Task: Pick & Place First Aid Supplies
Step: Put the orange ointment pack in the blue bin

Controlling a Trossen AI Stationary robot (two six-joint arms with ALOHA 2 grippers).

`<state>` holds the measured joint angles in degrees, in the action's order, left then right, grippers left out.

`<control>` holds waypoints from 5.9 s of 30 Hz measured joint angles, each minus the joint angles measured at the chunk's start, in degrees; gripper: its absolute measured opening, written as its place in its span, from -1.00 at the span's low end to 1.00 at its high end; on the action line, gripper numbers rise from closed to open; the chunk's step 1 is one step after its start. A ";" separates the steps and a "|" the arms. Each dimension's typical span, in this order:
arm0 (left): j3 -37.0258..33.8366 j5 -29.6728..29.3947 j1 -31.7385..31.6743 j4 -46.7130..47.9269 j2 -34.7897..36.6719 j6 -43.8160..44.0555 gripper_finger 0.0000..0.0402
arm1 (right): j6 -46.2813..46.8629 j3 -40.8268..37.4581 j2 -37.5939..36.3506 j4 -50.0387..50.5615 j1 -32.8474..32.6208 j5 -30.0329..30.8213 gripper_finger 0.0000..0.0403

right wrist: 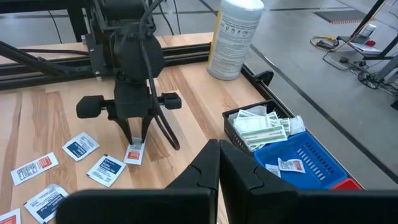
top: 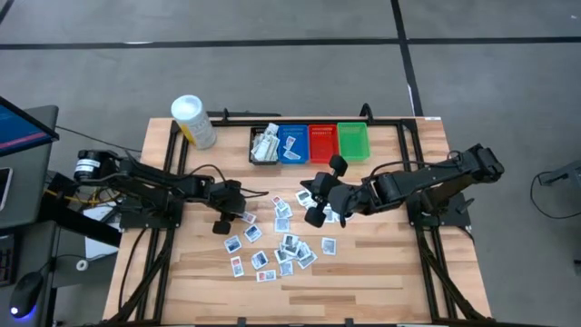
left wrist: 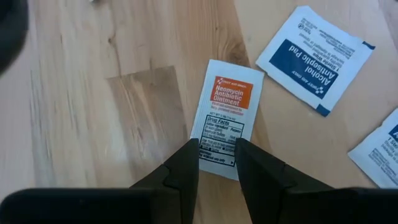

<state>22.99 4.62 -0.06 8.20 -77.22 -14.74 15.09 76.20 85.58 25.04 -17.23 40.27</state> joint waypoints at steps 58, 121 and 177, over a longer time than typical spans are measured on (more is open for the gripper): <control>-0.39 -7.96 2.46 -14.13 -0.17 -5.54 -0.73 | 1.53 -0.02 0.00 -0.22 0.02 0.02 -1.00; -0.22 -2.50 1.29 -15.19 -6.94 -2.38 -0.96 | 1.53 -0.02 0.02 0.28 0.50 0.01 -1.00; 21.52 -7.36 -18.44 -28.17 -9.46 -24.49 -0.96 | 2.78 -0.02 0.02 1.59 2.06 0.05 -1.00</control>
<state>44.51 -2.75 -18.50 -19.97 -86.68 -39.23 17.87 76.18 85.60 26.63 -15.17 40.32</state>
